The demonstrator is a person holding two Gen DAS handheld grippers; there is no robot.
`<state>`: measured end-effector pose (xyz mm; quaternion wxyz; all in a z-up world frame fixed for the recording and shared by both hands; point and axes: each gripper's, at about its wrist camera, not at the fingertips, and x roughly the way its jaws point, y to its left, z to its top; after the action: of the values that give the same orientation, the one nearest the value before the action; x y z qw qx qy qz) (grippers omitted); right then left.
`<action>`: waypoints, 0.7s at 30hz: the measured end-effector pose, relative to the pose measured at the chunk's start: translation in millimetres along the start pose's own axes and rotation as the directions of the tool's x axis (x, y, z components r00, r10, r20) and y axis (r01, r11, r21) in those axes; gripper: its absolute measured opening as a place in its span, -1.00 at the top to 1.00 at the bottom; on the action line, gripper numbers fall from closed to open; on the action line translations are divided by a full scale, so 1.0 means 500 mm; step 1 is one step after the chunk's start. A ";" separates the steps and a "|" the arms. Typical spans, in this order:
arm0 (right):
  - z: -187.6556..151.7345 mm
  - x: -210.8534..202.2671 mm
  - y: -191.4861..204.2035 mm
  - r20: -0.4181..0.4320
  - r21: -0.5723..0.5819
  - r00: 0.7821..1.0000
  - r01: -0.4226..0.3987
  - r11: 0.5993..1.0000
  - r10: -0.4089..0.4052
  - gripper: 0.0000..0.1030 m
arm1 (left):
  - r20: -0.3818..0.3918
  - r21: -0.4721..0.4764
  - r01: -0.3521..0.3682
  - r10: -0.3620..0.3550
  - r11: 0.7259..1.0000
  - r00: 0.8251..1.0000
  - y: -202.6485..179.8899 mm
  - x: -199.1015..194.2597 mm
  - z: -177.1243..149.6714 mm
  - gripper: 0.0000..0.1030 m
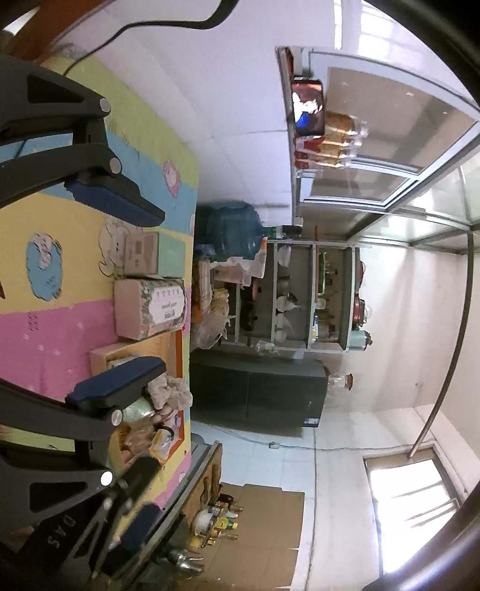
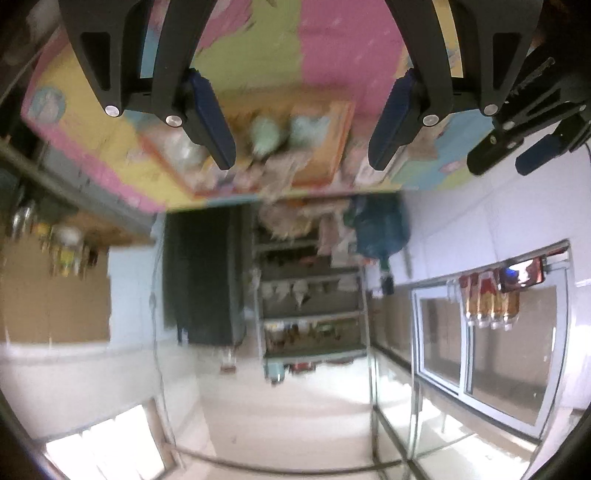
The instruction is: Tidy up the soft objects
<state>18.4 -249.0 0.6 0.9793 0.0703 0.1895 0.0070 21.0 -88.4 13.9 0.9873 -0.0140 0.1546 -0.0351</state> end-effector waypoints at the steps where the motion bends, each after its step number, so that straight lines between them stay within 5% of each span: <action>1: -0.009 -0.005 0.004 -0.018 0.011 1.000 -0.021 1.000 0.022 -0.47 | 0.000 0.004 -0.003 0.003 1.000 1.000 0.002 -0.010 -0.003 -0.40; 5: -0.034 -0.052 0.034 0.019 -0.019 0.999 0.036 0.999 -0.036 -0.47 | 0.001 0.003 0.004 -0.004 1.000 1.000 0.012 -0.054 -0.022 -0.40; 21: -0.058 -0.141 0.056 0.041 0.017 0.998 0.037 0.999 -0.038 -0.47 | -0.017 -0.020 -0.010 0.010 1.000 1.000 0.037 -0.125 -0.052 -0.40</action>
<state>-57.6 -220.4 4.1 0.9823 0.0750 0.1708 -0.0142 -45.1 -65.7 7.6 0.9859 -0.0228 0.1631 -0.0287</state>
